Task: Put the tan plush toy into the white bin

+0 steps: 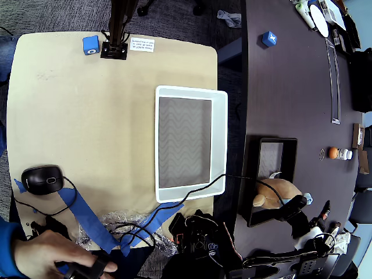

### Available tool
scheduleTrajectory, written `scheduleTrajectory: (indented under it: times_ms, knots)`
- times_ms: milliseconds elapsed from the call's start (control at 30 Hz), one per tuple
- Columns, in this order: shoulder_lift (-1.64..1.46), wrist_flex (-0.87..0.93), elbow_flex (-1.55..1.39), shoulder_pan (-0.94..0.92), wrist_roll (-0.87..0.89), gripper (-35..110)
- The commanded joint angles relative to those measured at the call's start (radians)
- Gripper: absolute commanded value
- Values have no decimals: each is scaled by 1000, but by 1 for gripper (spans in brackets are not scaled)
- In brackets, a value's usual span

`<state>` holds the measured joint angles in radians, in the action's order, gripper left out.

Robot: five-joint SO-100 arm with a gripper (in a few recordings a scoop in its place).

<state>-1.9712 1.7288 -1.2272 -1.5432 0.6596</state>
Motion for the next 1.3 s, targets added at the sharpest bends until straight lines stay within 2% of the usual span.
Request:
scheduleTrajectory:
  times_ms: [0,533,833,1267]
  knots:
    - [-31,8,-11,-8,20,62]
    - [-9,8,-95,-2,23,62]
    - [106,8,-81,77,21,62]
    - [247,8,-78,83,11,62]
